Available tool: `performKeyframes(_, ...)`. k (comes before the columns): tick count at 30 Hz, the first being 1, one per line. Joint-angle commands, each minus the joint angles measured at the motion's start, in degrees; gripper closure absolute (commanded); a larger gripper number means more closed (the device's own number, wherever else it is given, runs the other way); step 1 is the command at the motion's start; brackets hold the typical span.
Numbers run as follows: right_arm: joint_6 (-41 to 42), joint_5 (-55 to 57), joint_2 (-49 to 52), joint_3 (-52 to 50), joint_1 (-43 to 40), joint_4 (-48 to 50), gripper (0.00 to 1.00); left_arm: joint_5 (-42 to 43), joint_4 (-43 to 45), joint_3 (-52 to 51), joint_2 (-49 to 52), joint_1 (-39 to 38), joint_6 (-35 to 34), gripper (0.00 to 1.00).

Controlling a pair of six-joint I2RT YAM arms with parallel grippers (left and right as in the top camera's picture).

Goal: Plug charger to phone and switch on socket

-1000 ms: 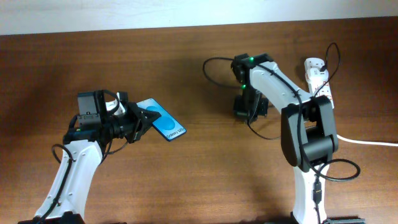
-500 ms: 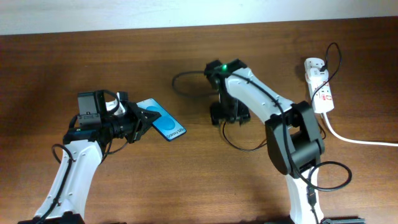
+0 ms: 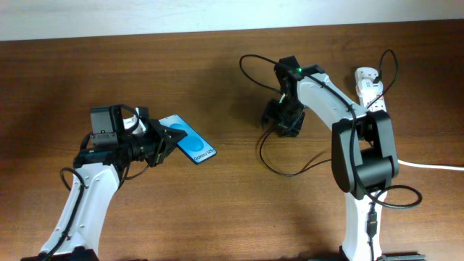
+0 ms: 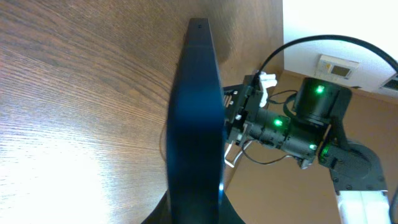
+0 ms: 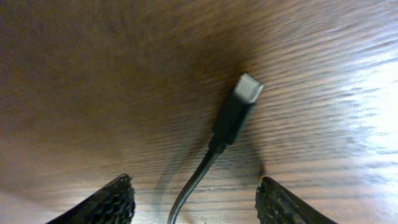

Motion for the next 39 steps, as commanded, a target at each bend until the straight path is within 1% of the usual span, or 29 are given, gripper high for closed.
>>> performKeyframes(1,4.11,-2.69,-1.33,-4.00,0.24,4.33,0.44,1.05,0.31,0.17,-0.22,0.09,0.90,0.99)
performKeyframes(4,6.25,-1.77,-1.33,-8.48,0.17,11.56,0.54,1.05,-0.11,0.17,-0.22,0.09,0.90,0.99)
performKeyframes(6,7.26,0.37,-1.33,-9.86,0.20,12.74,0.63,1.05,-0.33,0.17,-0.22,0.09,0.90,0.99)
performKeyframes(9,7.26,3.02,-1.33,-9.90,0.17,12.76,0.65,0.90,-0.33,0.17,-0.22,0.09,0.90,0.99)
performKeyframes(10,7.26,3.34,-1.33,-9.90,0.17,13.05,0.73,0.90,-0.33,0.17,-0.22,0.09,0.90,0.99)
performKeyframes(11,7.26,3.32,-1.33,-9.90,0.20,13.60,0.78,0.90,-0.33,0.17,-0.22,0.09,0.90,0.99)
performKeyframes(12,7.23,3.32,-1.33,-9.92,0.20,13.81,0.91,0.90,-0.33,0.17,-0.22,0.09,0.90,0.99)
performKeyframes(13,7.26,3.32,-1.33,-9.94,0.20,13.79,0.96,0.90,-0.33,0.17,-0.22,0.09,0.90,0.99)
performKeyframes(17,6.78,3.17,-1.42,-9.81,0.17,13.84,0.96,1.14,-0.33,0.17,-0.22,0.09,0.92,1.00)
performKeyframes(19,3.65,0.52,-2.51,-9.64,-0.17,13.97,0.96,2.38,-0.26,0.17,-0.22,0.09,0.92,1.00)
performKeyframes(20,-0.09,-3.56,-4.46,-9.64,-0.52,14.01,0.96,3.13,-0.24,0.17,-0.22,0.09,1.01,1.00)
performKeyframes(22,-8.57,-11.30,-10.38,-9.64,-1.29,12.48,0.96,6.32,1.60,0.17,-0.22,0.09,3.45,1.00)
performKeyframes(23,-11.93,-13.68,-13.44,-9.64,-1.64,10.80,0.96,8.72,3.45,0.17,-0.22,0.13,5.20,1.00)
performKeyframes(24,-18.08,-16.96,-18.91,-9.66,-2.03,6.93,0.96,11.76,6.64,0.17,-0.22,0.13,6.32,1.00)
performKeyframes(27,-29.55,-22.60,-30.77,-9.66,-2.62,-2.69,0.96,17.03,17.62,0.17,0.02,0.13,6.49,1.00)
performKeyframes(29,-37.11,-29.86,-38.23,-9.70,-3.48,-9.60,0.96,22.08,27.02,0.17,1.75,0.11,5.68,1.00)
performKeyframes(31,-46.84,-39.26,-43.85,-9.90,-3.89,-17.03,0.96,24.94,32.30,0.20,4.37,0.07,3.04,1.00)
performKeyframes(33,-54.90,-44.59,-46.86,-9.94,-3.87,-23.02,0.96,28.68,39.78,0.17,7.10,-0.07,-1.09,1.00)
performKeyframes(35,-60.85,-48.50,-49.83,-11.61,-3.87,-27.34,0.96,30.53,51.69,0.20,9.94,-1.64,-7.85,1.00)
performKeyframes(37,-63.06,-50.34,-52.63,-17.99,-3.87,-26.23,0.96,30.91,64.00,0.20,11.74,-4.68,-14.75,1.00)
performKeyframes(38,-63.12,-50.38,-53.13,-21.11,-3.87,-24.48,0.96,30.95,68.26,0.20,11.93,-6.32,-16.87,1.00)
performKeyframes(39,-63.10,-52.28,-53.13,-24.81,-3.87,-21.70,0.96,30.97,70.77,0.20,11.93,-7.76,-17.55,1.00)
